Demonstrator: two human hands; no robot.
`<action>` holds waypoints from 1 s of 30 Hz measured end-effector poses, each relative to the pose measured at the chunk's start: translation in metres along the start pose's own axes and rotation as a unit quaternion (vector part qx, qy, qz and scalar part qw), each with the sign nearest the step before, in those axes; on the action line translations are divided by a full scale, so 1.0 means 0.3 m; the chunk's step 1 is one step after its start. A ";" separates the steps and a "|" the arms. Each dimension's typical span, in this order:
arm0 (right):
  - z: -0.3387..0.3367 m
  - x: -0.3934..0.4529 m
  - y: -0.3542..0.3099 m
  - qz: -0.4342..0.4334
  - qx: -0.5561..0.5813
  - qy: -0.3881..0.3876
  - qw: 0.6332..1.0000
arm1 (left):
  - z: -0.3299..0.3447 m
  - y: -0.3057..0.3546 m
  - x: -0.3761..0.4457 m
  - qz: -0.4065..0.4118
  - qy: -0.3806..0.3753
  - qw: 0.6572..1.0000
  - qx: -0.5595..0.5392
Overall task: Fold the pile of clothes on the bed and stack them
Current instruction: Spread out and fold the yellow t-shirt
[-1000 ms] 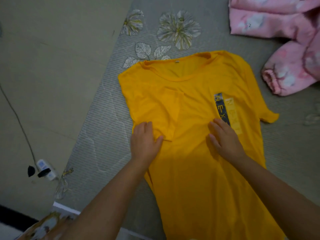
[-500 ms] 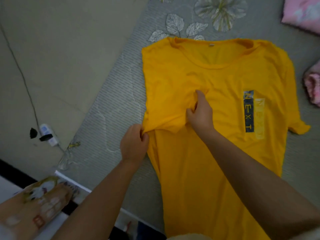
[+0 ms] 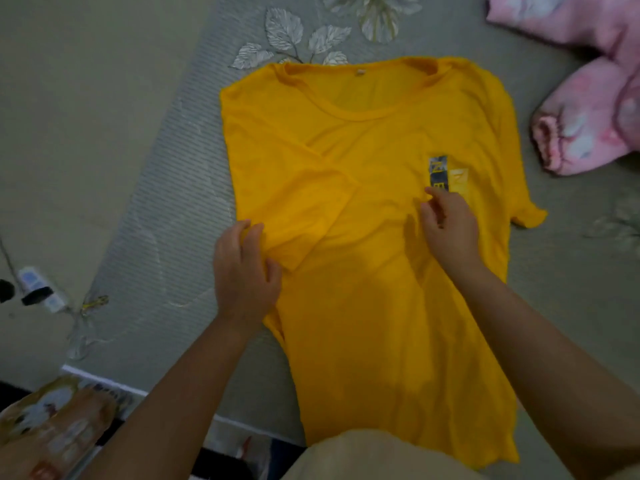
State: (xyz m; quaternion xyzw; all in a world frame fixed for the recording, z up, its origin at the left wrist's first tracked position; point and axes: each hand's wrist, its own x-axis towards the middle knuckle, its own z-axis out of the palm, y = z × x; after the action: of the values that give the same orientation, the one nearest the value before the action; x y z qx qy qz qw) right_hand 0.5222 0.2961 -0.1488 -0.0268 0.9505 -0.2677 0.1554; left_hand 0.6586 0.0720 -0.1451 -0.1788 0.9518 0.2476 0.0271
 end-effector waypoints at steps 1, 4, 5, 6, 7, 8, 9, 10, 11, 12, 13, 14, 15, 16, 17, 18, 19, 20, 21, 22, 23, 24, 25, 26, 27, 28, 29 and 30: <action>-0.042 -0.010 0.066 0.046 0.005 0.047 0.998 | 0.026 0.046 0.021 0.043 -0.016 0.999 0.001; -0.163 -0.031 0.265 0.248 0.052 0.141 0.957 | 0.131 0.197 0.082 0.126 -0.067 0.990 0.007; -0.197 -0.031 0.321 0.322 0.088 0.150 0.931 | 0.169 0.244 0.102 0.140 -0.084 0.986 0.015; -0.219 -0.021 0.368 0.379 0.131 0.144 0.904 | 0.207 0.283 0.120 0.146 -0.096 0.984 0.026; -0.233 0.000 0.404 0.412 0.174 0.128 0.885 | 0.239 0.313 0.139 0.145 -0.100 0.984 0.040; -0.240 0.027 0.430 0.427 0.207 0.110 0.873 | 0.266 0.335 0.158 0.142 -0.101 0.983 0.056; -0.245 0.059 0.444 0.432 0.233 0.099 0.866 | 0.292 0.352 0.176 0.137 -0.110 0.982 0.073; -0.245 0.092 0.450 0.434 0.259 0.095 0.858 | 0.315 0.363 0.188 0.127 -0.121 0.981 0.087; -0.240 0.125 0.454 0.441 0.285 0.094 0.846 | 0.333 0.367 0.197 0.116 -0.135 0.979 0.101; -0.231 0.160 0.458 0.455 0.307 0.088 0.831 | 0.348 0.368 0.203 0.112 -0.139 0.977 0.117; -0.226 0.191 0.460 0.472 0.327 0.074 0.816 | 0.358 0.368 0.207 0.112 -0.148 0.973 0.136; -0.225 0.218 0.463 0.481 0.341 0.057 0.806 | 0.366 0.367 0.210 0.112 -0.154 0.970 0.149; -0.235 0.240 0.460 0.479 0.346 0.050 0.805 | 0.371 0.369 0.212 0.108 -0.157 0.969 0.157; -0.258 0.256 0.458 0.455 0.333 0.067 0.823 | 0.376 0.370 0.214 0.104 -0.156 0.969 0.163; -0.291 0.264 0.460 0.405 0.297 0.111 0.858 | 0.379 0.369 0.212 0.099 -0.153 0.969 0.166; -0.339 0.269 0.466 0.334 0.247 0.172 0.893 | 0.385 0.373 0.214 0.098 -0.151 0.969 0.167; -0.388 0.267 0.459 0.252 0.199 0.221 0.921 | 0.385 0.374 0.213 0.094 -0.148 0.971 0.165; -0.431 0.265 0.450 0.180 0.170 0.251 0.936 | 0.385 0.377 0.216 0.092 -0.145 0.972 0.162; -0.456 0.266 0.458 0.130 0.153 0.263 0.944 | 0.386 0.386 0.220 0.090 -0.150 0.972 0.158; -0.460 0.271 0.469 0.112 0.149 0.259 0.948 | 0.387 0.392 0.222 0.088 -0.149 0.973 0.156; -0.447 0.270 0.480 0.127 0.155 0.241 0.950 | 0.385 0.397 0.225 0.086 -0.148 0.973 0.156; -0.421 0.267 0.492 0.171 0.175 0.206 0.948 | 0.384 0.400 0.227 0.086 -0.147 0.973 0.157; -0.391 0.256 0.497 0.245 0.234 0.157 0.928 | 0.385 0.400 0.226 0.086 -0.149 0.972 0.159; -0.357 0.239 0.501 0.324 0.311 0.111 0.887 | 0.386 0.398 0.224 0.087 -0.148 0.972 0.162; -0.330 0.222 0.498 0.382 0.373 0.077 0.842 | 0.388 0.397 0.224 0.087 -0.152 0.971 0.165; -0.310 0.207 0.500 0.405 0.410 0.061 0.815 | 0.393 0.394 0.224 0.085 -0.154 0.970 0.167; -0.300 0.195 0.503 0.408 0.432 0.060 0.802 | 0.397 0.390 0.226 0.078 -0.160 0.970 0.168; -0.300 0.186 0.509 0.399 0.449 0.064 0.797 | 0.402 0.385 0.229 0.072 -0.161 0.970 0.169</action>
State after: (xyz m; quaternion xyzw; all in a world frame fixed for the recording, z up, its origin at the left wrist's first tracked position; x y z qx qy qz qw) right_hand 0.4462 0.4642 -0.1708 0.4445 0.6582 -0.5799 0.1813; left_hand 0.5490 0.2016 -0.2071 -0.0603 0.9733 0.1105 0.1918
